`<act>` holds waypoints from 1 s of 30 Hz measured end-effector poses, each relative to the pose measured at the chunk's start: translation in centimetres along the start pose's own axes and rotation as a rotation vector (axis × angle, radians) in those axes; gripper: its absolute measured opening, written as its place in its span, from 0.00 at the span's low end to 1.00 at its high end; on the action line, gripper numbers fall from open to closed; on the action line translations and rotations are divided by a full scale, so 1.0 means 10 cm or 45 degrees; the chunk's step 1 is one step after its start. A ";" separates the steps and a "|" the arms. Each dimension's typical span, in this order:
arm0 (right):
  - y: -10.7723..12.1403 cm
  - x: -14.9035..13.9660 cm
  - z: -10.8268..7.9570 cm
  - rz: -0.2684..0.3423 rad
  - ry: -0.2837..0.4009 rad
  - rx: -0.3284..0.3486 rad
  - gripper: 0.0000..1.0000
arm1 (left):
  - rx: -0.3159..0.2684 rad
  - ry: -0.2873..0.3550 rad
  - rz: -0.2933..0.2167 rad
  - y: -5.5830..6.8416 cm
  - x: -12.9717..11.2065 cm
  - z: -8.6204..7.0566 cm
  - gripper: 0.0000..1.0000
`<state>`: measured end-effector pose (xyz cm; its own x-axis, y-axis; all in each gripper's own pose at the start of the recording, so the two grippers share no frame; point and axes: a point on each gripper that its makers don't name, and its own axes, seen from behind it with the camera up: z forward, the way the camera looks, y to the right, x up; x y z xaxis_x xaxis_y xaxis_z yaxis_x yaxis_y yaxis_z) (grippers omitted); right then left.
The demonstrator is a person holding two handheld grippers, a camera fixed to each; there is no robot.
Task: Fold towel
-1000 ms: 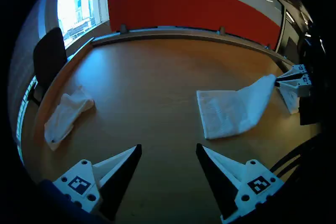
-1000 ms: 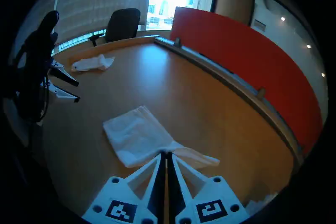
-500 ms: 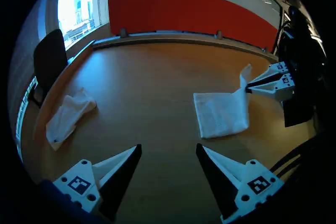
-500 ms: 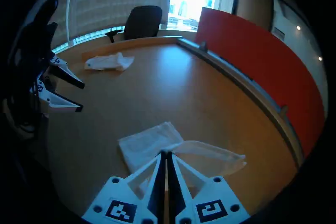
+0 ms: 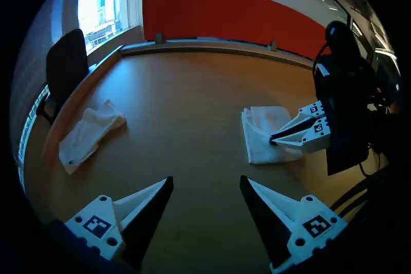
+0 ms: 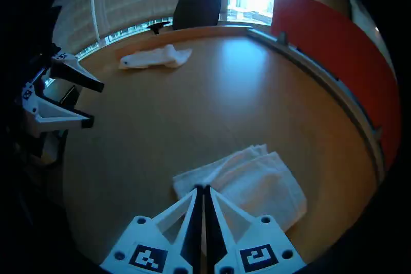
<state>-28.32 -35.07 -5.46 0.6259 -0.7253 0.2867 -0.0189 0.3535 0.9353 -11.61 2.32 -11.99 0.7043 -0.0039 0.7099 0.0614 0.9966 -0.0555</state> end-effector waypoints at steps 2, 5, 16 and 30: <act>0.00 -0.02 0.03 0.004 -0.008 0.006 0.06 | -0.001 0.000 -0.002 -0.01 0.00 -0.01 0.96; 0.00 -0.02 0.02 0.007 -0.007 0.013 0.06 | -0.003 -0.001 -0.003 -0.02 -0.01 0.00 0.96; 0.02 -0.02 0.00 0.011 -0.010 0.016 0.07 | -0.008 -0.007 0.002 0.01 -0.01 0.01 0.96; 0.07 -0.05 -0.08 0.019 -0.002 -0.007 0.66 | 0.004 -0.004 -0.005 0.00 -0.02 -0.02 0.96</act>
<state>-28.04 -33.98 -5.09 0.6245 -0.7207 0.3010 -0.0237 0.3677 0.9297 -11.60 2.30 -12.31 0.7019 -0.0075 0.7122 0.0617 0.9968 -0.0503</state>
